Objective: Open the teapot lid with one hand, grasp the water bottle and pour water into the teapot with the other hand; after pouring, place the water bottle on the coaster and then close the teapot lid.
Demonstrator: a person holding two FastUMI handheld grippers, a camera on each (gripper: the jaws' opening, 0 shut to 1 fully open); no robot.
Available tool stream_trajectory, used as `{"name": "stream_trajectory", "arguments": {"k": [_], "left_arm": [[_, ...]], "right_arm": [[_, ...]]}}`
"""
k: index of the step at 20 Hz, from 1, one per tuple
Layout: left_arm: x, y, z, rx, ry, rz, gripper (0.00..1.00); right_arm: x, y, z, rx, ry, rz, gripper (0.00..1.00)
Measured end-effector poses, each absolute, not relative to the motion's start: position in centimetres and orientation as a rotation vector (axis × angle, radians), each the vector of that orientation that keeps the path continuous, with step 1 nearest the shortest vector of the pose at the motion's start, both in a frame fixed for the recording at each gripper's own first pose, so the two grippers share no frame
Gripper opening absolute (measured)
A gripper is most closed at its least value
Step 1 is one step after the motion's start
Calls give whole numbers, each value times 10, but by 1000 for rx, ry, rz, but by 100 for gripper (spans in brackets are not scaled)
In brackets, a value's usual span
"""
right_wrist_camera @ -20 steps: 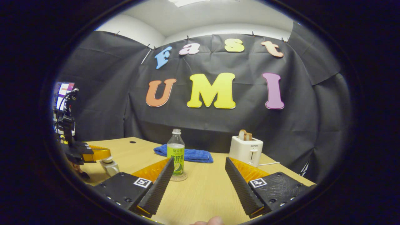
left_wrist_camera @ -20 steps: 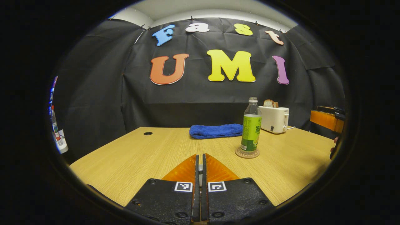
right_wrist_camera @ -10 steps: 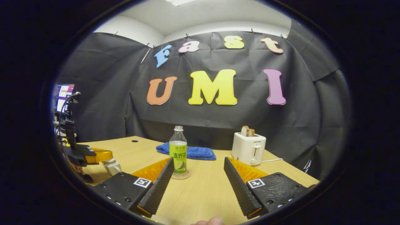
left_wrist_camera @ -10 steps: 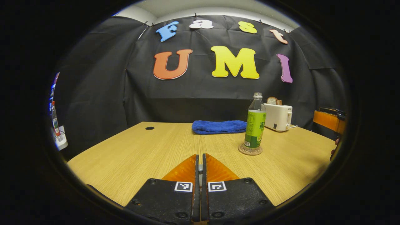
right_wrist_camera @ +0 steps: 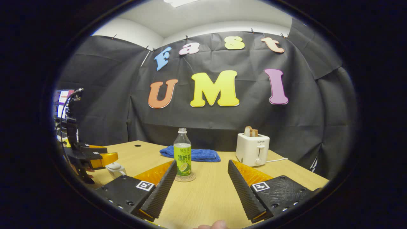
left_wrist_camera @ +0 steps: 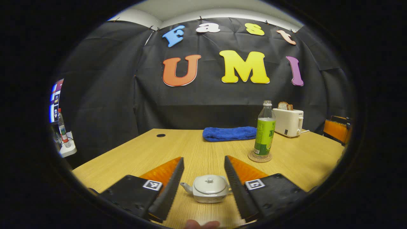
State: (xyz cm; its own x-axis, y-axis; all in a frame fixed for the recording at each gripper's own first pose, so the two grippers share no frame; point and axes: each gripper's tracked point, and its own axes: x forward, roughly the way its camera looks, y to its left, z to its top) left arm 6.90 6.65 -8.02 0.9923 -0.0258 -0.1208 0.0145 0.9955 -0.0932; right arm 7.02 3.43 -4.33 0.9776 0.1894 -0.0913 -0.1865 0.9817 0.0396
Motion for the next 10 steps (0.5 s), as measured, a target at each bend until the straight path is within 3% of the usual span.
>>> {"name": "stream_trajectory", "arguments": {"k": [1, 10], "left_arm": [[65, 66, -70, -93, 112, -11, 100], [26, 24, 8, -55, -2, -42, 99]], "right_arm": [[69, 31, -42, 33, 91, 181, 95], [39, -5, -3, 32, 20, 102, 96]]}}
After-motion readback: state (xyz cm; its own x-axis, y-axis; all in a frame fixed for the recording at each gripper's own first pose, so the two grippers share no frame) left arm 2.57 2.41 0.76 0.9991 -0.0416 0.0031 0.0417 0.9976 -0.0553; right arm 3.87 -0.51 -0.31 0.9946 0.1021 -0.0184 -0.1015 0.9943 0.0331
